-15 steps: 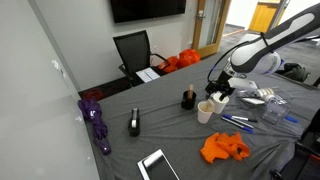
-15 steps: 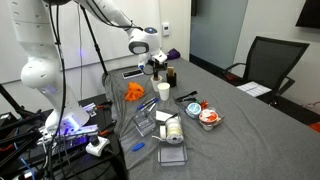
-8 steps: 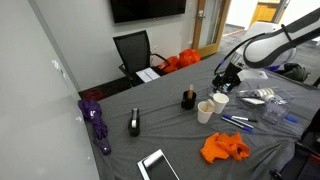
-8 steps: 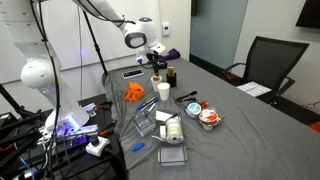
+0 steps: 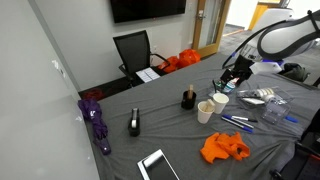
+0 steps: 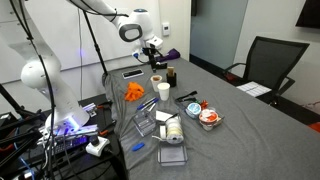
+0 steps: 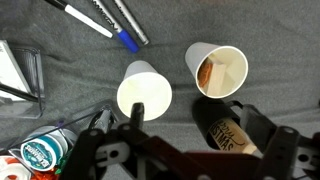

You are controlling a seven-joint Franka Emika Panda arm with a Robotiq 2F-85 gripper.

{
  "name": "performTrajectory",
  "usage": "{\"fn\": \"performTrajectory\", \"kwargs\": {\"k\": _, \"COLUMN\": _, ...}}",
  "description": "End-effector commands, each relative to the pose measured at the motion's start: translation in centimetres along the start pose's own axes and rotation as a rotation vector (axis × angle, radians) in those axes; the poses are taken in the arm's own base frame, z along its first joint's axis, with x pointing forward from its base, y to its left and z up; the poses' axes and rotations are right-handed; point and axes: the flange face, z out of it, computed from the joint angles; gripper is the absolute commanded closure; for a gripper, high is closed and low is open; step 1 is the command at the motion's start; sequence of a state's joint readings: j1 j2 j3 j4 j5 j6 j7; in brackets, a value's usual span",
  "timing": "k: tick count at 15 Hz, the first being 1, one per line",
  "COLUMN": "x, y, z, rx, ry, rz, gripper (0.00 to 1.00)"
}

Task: Move the wooden block object from one white cup into the other white cup

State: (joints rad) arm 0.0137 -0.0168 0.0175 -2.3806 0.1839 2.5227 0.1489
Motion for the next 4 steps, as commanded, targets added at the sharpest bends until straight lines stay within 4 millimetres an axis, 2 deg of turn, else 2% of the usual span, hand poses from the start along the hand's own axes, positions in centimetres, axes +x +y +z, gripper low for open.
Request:
{"fn": "performTrajectory", "kwargs": {"k": 1, "x": -1.3, "y": 1.5, "z": -1.7, "rx": -0.02, "ry": -0.029, "rz": -0.017, "gripper": 0.0}}
{"fn": "performTrajectory", "kwargs": {"k": 4, "x": -1.4, "y": 2.2, "z": -2.7, "rx": -0.019, "ry": -0.04, "rz": -0.02, "gripper": 0.0}}
